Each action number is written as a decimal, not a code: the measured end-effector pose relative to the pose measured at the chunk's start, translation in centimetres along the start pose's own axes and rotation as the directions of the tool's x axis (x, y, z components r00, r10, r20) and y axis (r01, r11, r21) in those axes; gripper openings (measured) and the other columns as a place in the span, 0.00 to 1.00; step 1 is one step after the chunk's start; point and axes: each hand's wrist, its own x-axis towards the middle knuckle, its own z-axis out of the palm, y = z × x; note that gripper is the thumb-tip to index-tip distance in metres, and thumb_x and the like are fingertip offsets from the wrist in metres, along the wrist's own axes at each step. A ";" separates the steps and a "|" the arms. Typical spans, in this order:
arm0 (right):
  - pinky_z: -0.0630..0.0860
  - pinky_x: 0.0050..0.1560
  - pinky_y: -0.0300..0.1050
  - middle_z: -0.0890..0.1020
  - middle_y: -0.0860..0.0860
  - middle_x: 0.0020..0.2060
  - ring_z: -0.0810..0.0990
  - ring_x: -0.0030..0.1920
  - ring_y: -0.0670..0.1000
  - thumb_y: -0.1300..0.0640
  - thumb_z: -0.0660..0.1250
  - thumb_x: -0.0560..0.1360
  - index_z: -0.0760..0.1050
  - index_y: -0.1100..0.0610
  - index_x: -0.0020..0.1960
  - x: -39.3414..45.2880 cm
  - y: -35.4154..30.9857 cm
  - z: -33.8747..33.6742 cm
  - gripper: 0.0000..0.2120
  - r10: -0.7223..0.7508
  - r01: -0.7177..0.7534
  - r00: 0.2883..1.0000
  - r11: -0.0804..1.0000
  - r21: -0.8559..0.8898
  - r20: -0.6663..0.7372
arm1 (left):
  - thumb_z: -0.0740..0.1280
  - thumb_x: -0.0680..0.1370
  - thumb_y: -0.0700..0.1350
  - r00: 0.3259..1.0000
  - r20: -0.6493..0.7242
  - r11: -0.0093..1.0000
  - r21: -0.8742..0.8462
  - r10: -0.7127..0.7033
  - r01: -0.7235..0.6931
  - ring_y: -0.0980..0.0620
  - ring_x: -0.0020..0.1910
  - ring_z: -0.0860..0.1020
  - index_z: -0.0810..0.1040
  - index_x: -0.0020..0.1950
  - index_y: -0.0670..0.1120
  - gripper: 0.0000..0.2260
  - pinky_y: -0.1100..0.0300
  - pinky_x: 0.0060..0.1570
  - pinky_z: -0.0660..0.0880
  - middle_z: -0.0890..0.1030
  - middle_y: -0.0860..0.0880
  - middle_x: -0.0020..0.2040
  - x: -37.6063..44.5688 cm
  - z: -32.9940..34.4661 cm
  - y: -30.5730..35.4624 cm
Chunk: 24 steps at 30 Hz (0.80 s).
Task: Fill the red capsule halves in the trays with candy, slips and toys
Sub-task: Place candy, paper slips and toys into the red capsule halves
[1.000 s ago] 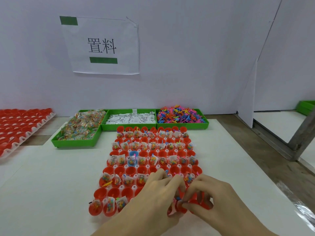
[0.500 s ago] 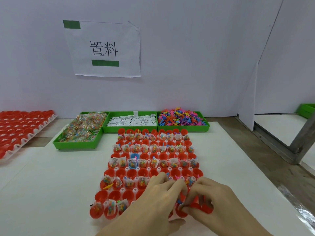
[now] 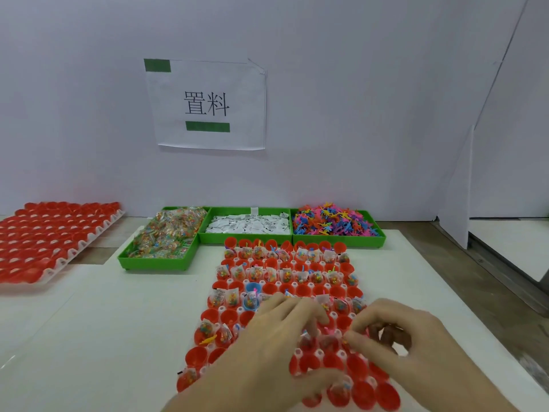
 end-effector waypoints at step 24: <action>0.76 0.35 0.28 0.87 0.48 0.39 0.84 0.37 0.43 0.42 0.67 0.73 0.85 0.43 0.43 11.4 4.5 2.5 0.09 0.171 -0.114 0.972 0.944 0.310 -0.162 | 0.73 0.73 0.33 0.737 -0.226 0.632 0.395 -0.637 0.667 0.52 0.40 0.81 0.88 0.42 0.46 0.08 0.61 0.41 0.76 0.87 0.49 0.43 3.6 -11.9 -26.9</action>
